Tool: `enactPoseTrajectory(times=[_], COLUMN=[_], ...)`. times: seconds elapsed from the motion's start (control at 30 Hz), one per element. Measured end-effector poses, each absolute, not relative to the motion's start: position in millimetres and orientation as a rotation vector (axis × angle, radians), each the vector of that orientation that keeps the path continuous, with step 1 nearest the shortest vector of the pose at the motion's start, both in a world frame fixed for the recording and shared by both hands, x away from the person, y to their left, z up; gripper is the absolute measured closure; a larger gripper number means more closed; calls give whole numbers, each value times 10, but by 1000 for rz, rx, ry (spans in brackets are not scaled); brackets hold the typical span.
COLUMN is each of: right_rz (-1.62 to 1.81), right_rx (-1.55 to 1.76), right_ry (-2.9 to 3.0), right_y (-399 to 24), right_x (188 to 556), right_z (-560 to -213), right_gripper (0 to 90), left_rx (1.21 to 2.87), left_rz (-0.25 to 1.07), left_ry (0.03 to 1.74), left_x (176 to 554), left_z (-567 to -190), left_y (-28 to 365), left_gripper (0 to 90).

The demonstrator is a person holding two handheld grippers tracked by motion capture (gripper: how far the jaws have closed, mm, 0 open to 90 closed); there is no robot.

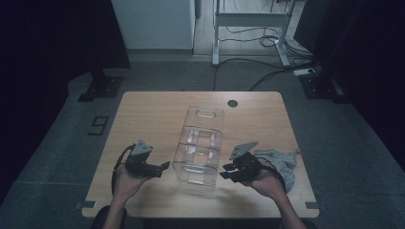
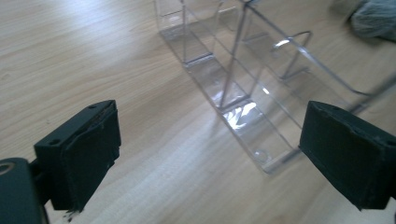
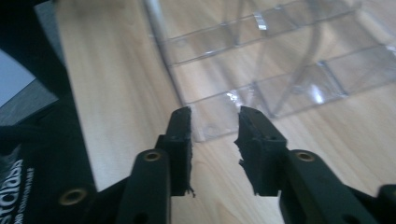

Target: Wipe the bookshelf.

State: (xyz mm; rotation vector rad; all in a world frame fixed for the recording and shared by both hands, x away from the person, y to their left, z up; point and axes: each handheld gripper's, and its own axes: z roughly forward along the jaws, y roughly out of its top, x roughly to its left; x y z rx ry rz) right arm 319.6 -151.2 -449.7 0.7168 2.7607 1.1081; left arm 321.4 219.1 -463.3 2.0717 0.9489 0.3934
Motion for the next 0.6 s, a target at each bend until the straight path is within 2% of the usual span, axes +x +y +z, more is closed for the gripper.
enactPoseTrajectory(times=[0.17, 0.37, 0.6], right_rz=[1098, 1085, 1087], right_rx=[769, 802, 801], right_ry=[2708, 2669, 2657], right_y=[-1588, -1558, -1400], right_x=[3284, 3410, 3615], right_z=[-4503, -4535, -4569], right_gripper=[566, 531, 492], left_rx=[2067, 2081, 2094], left_rz=[383, 383, 355], left_ry=[895, 850, 802], left_x=[3093, 3047, 3047], left_z=[-4598, -4581, -4597], left_y=[2157, 2076, 1995], left_gripper=[121, 195, 336])
